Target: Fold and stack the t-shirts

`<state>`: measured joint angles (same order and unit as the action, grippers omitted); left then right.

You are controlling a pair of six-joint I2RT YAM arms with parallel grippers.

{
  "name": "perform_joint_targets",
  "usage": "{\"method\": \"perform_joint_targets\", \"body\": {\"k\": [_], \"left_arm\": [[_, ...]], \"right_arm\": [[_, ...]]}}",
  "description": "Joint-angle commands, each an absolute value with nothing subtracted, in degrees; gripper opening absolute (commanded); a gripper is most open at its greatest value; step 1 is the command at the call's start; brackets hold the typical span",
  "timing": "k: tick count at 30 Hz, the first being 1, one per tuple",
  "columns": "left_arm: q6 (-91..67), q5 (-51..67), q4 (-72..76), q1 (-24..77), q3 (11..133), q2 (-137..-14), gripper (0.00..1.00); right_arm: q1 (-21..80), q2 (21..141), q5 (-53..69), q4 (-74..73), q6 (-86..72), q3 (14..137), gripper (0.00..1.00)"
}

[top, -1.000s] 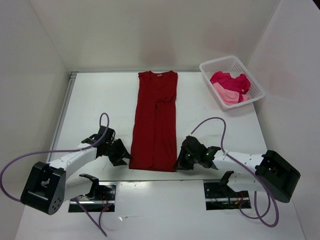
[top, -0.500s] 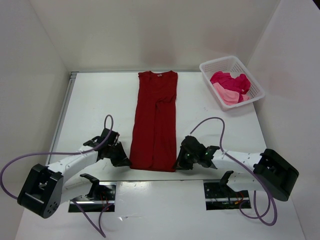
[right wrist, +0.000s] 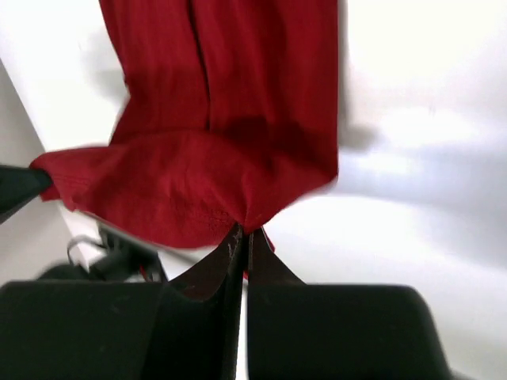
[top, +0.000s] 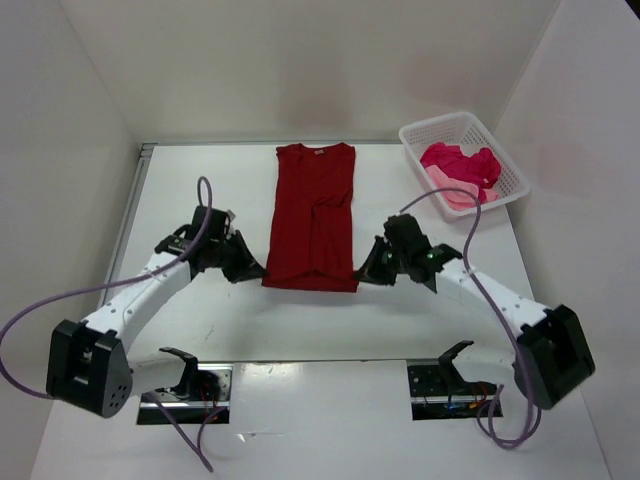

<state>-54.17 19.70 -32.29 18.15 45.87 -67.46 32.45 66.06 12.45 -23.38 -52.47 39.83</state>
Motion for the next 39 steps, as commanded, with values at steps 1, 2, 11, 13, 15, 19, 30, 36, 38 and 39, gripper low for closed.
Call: {"method": "perform_joint_targets", "body": {"k": [1, 2, 11, 13, 15, 19, 30, 36, 38, 39], "left_arm": [[-53.26, 19.07, -28.49, 12.77, 50.53, -72.75, 0.0], [-52.57, 19.07, -25.43, 11.7, 51.41, -74.51, 0.01], [-48.78, 17.05, -16.97, 10.11, 72.13, -98.42, 0.03], [-48.26, 17.05, -16.96, 10.11, 74.87, -103.34, 0.03], [-47.72, 16.53, -16.35, 9.58, 77.86, -106.85, 0.04], [-47.72, 16.52, -15.47, 9.05, 83.3, -111.44, 0.05], [-49.57, 16.88, -7.66, 7.48, 84.03, -113.83, 0.53], [-50.44, 16.17, -5.37, 7.28, 79.74, -103.46, 0.55], [-51.06, 16.7, -4.48, 9.13, 73.58, -100.55, 0.49], [-51.76, 17.22, -3.61, 11.4, 71.48, -99.68, 0.46]], "right_arm": [[27.78, 73.89, 13.89, -24.61, -43.25, 47.79, 0.0], [27.08, 78.79, 13.28, -24.09, -42.02, 49.73, 0.0], [18.82, 98.68, 12.22, -21.09, -34.2, 70.72, 0.0], [17.67, 103.52, 12.22, -21.09, -32.79, 73.64, 0.0], [17.67, 107.99, 12.22, -21.62, -32.0, 78.38, 0.0], [17.14, 113.89, 12.22, -22.41, -30.42, 86.89, 0.0], [16.52, 119.01, 11.78, -22.59, -30.5, 93.08, 0.31], [16.52, 109.96, 10.11, -22.59, -31.03, 90.71, 0.41], [17.14, 106.97, 9.58, -21.45, -31.03, 87.64, 0.41], [18.01, 106.35, 9.58, -20.92, -31.03, 86.58, 0.32]]}}
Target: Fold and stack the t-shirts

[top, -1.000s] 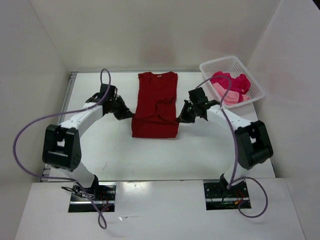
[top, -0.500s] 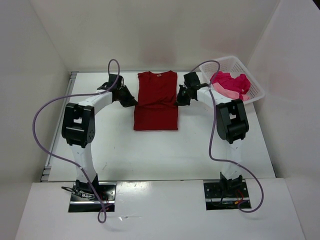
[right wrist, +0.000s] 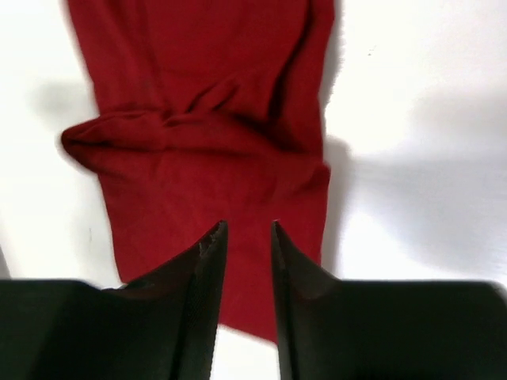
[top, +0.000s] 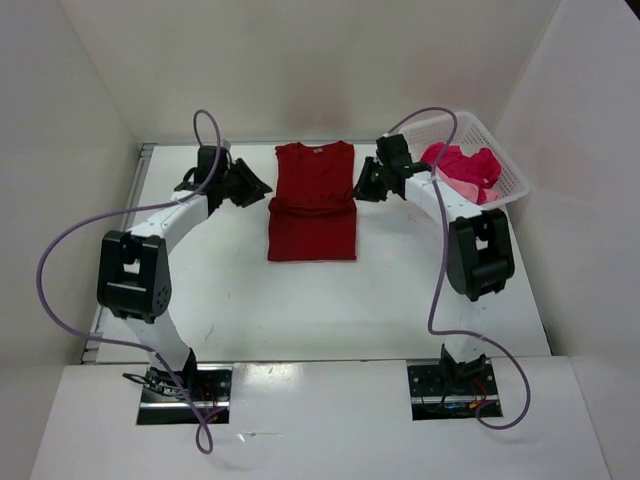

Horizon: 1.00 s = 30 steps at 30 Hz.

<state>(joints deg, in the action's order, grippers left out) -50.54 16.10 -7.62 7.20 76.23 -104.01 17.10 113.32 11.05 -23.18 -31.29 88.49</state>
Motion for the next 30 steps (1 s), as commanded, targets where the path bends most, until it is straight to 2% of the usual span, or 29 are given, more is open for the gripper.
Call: {"method": "perform_joint_targets", "body": {"k": [1, 4, 5, 12, 17, 24, 30], "left_arm": [[-52.46, 17.92, -1.86, 12.73, 69.28, -99.67, 0.4], [-53.61, 18.02, -0.09, 18.08, 63.64, -100.89, 0.34], [-53.61, 18.02, -0.09, 18.89, 63.11, -101.59, 0.33], [-54.4, 15.92, 1.94, 19.42, 60.12, -105.64, 0.33], [-54.14, 15.38, 1.75, 19.42, 55.65, -106.26, 0.39], [-54.15, 14.6, 0.53, 19.42, 52.3, -99.41, 0.43], [-53.61, 13.36, -1.76, 17.23, 49.66, -90.46, 0.51]], "right_arm": [[18.71, 105.83, 9.58, -20.31, -31.63, 85.79, 0.25], [22.66, 106.69, 10.36, -19.78, -31.64, 83.86, 0.05], [24.85, 108.53, 10.89, -19.25, -31.64, 83.85, 0.04], [27.07, 117.75, 12.92, -18.28, -31.56, 88.67, 0.02], [26.46, 123.39, 11.87, -18.81, -31.55, 94.12, 0.02], [24.26, 134.27, 13.01, -21.79, -32.08, 107.46, 0.02], [23.12, 136.85, 14.67, -21.8, -32.7, 107.58, 0.01]]}}
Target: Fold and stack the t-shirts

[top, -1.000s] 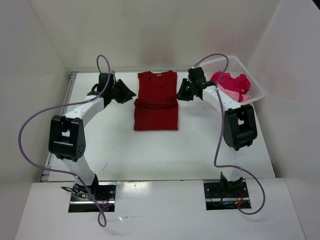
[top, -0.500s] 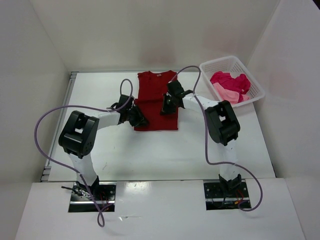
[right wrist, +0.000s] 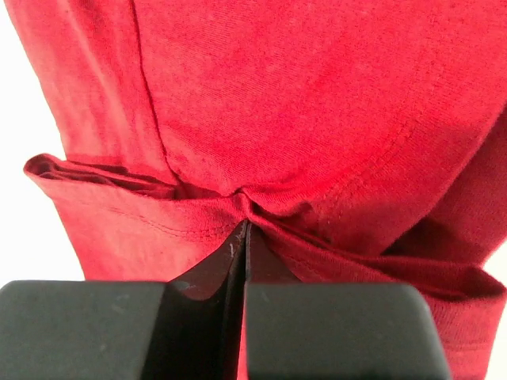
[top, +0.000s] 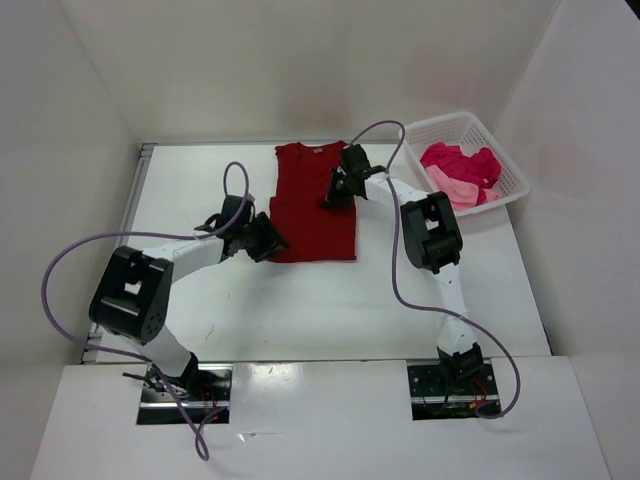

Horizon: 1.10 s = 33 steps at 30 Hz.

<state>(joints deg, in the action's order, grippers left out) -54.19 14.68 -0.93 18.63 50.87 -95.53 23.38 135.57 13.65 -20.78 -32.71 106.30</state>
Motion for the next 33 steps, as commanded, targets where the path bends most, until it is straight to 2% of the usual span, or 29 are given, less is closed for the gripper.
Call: {"method": "perform_joint_targets", "body": {"k": [1, 4, 7, 8, 9, 12, 15, 17, 18, 19, 21, 23, 24, 26, 28, 33], "left_arm": [[-53.0, 12.66, -3.15, 16.53, 49.66, -89.4, 0.52], [-52.47, 11.43, -4.21, 15.39, 47.64, -86.75, 0.55], [-53.08, 12.3, -3.7, 13.98, 45.71, -87.45, 0.57], [-53.69, 13.44, -3.69, 13.97, 45.7, -88.06, 0.57], [-53.7, 13.45, -2.73, 13.45, 45.01, -89.37, 0.58], [-54.23, 14.06, -1.49, 13.45, 45.0, -91.66, 0.58], [-53.7, 13.54, -1.49, 13.45, 46.23, -93.43, 0.58], [-53.7, 13.54, -1.49, 13.45, 46.23, -95.0, 0.54], [-53.7, 13.54, -0.97, 13.45, 46.23, -95.01, 0.54], [-53.7, 13.54, -0.97, 13.45, 46.23, -95.53, 0.52], [-54.32, 13.54, 0.26, 13.45, 45.7, -96.06, 0.48], [-54.32, 13.54, 0.79, 13.45, 45.7, -96.77, 0.45], [-54.32, 13.01, 0.79, 13.45, 45.7, -96.77, 0.42], [-54.32, 13.01, 0.79, 13.45, 45.7, -97.38, 0.4], [-54.84, 13.01, 1.49, 13.45, 45.7, -97.38, 0.36], [-54.84, 13.01, 1.49, 13.45, 45.7, -97.91, 0.27]], "right_arm": [[23.12, 136.32, 14.68, -21.27, -32.7, 107.58, 0.01], [22.59, 132.9, 15.37, -21.27, -32.7, 107.58, 0.01], [22.59, 126.23, 15.9, -21.27, -33.22, 104.71, 0.08], [22.59, 123.95, 15.91, -19.7, -33.22, 102.59, 0.11], [22.59, 121.58, 15.91, -18.64, -33.22, 100.13, 0.21], [21.98, 112.08, 15.3, -15.48, -34.28, 89.15, 0.36], [21.36, 103.99, 15.29, -13.97, -36.39, 74.15, 0.34], [20.83, 98.54, 13.28, -11.97, -37.96, 68.23, 0.23], [20.83, 96.96, 13.27, -11.43, -37.97, 62.98, 0.11], [20.31, 94.51, 12.49, -11.43, -38.75, 60.93, 0.08], [20.3, 92.82, 12.48, -10.21, -39.55, 56.02, 0.08], [19.6, 92.29, 11.95, -9.67, -40.95, 53.01, 0.2], [19.08, 92.29, 13.17, -8.88, -40.96, 53.0, 0.35], [19.07, 95.08, 15.29, -8.27, -40.96, 53.0, 0.44], [19.07, 96.41, 15.91, -6.68, -40.96, 52.47, 0.48], [19.07, 100.89, 15.38, -4.14, -40.96, 53.0, 0.47]]}}
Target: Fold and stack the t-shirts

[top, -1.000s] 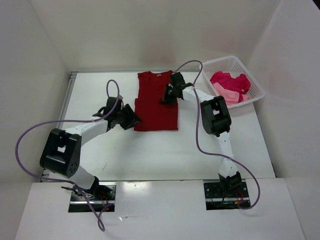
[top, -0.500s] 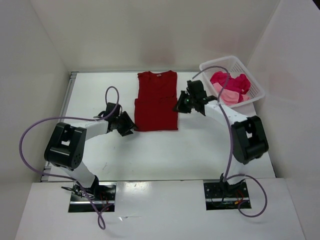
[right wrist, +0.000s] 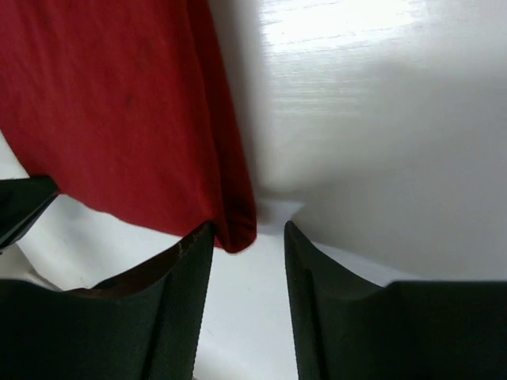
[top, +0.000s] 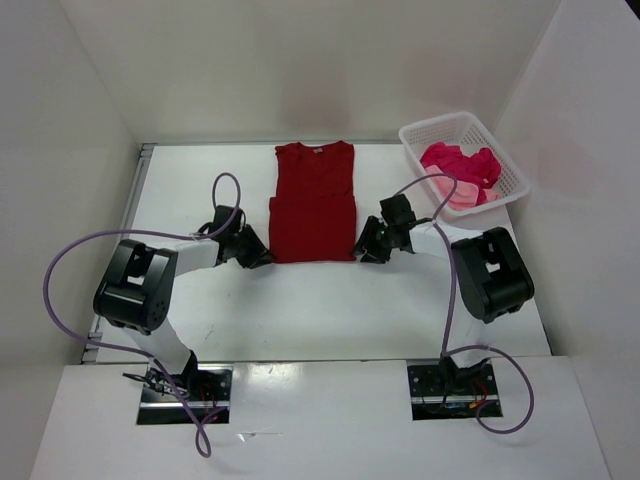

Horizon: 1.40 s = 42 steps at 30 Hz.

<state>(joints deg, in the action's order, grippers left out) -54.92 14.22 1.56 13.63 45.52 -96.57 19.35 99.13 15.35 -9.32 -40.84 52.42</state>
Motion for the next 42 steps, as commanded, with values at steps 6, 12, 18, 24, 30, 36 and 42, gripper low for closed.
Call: {"method": "perform_joint_targets", "body": {"k": [6, 12, 18, 24, 30, 36, 42], "left_arm": [[-53.79, 13.01, 1.49, 13.45, 47.37, -97.91, 0.13], [-51.68, 11.87, -3.25, 13.45, 47.91, -95.54, 0.0], [-51.68, 15.37, -9.66, 13.45, 42.21, -87.47, 0.0], [-55.28, 20.74, -21.69, 13.45, 35.96, -69.11, 0.0], [-57.57, 22.41, -32.08, 13.45, 34.1, -53.35, 0.0], [-52.92, 16.81, -28.14, 13.45, 48.49, -66.48, 0.0], [-50.89, 13.28, -18.46, 13.45, 67.19, -88.19, 0.0]], "right_arm": [[19.07, 105.21, 18.81, -2.21, -42.62, 53.61, 0.31], [19.07, 100.83, 17.23, -3.52, -43.94, 51.17, 0.04], [21.88, 89.51, 16.7, -8.43, -47.27, 42.22, 0.0], [27.69, 66.43, 16.7, -18.35, -56.76, 31.83, 0.0], [27.69, 51.59, 17.93, -28.3, -61.26, 29.09, 0.0], [20.14, 63.7, 17.23, -24.45, -51.34, 40.5, 0.0], [13.81, 85.41, 16.0, -22.24, -40.89, 59.65, 0.0]]}}
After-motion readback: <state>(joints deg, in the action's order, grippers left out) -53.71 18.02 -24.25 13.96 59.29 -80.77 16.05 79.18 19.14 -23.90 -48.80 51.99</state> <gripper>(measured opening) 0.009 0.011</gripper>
